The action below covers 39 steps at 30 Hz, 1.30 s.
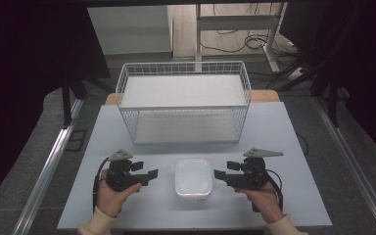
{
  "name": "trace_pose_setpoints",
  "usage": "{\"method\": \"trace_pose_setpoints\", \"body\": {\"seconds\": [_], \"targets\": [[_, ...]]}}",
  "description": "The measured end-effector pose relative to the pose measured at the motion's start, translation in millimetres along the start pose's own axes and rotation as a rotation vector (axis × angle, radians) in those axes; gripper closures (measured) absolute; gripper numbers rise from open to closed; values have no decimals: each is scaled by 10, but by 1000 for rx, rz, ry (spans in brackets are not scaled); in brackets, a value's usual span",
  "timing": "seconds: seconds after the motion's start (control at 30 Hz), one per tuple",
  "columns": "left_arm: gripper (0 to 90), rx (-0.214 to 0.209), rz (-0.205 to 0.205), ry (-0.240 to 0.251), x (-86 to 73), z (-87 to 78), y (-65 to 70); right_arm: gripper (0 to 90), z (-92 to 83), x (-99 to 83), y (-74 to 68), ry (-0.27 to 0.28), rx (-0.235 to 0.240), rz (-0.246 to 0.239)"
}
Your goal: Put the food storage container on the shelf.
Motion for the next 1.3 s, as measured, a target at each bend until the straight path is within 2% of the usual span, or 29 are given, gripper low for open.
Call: {"method": "trace_pose_setpoints", "body": {"seconds": [0.2, 0.27, 0.3, 0.5, 0.67, 0.77, 0.9, 1.0, 1.3], "targets": [[317, -73, -35, -14, 118, 92, 67, 304, 30, 80, -21, -15, -1, 48], [317, -83, -43, -15, 135, 106, 73, 305, 54, 96, -29, -20, -1, 59], [316, -127, -76, -14, 186, 154, 96, 315, 111, 115, -47, -40, 3, 71], [321, -178, -87, -19, 222, 239, 186, 332, 272, 91, -87, -78, 17, 78], [320, -187, -96, -42, 188, 301, 187, 342, 289, 28, -86, -96, 17, 71], [329, -253, -130, -36, 177, 329, 186, 349, 298, -16, -59, -102, 15, 80], [331, -246, -140, -54, 149, 378, 180, 352, 339, -53, -44, -117, 7, 79], [331, -248, -168, -62, 120, 435, 164, 356, 358, -69, -30, -121, 4, 85], [324, -260, -179, -82, 109, 543, 199, 361, 420, -119, -18, -135, -7, 90]]}}
Point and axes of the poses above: each handheld gripper's, and its own axes: z roughly forward along the jaws, x roughly out of its top, y roughly to its right, the point moved 3 cm from there along z, roughly forward along the jaws, and after that the axes turned 10 degrees about z, right-handed, at the moved point
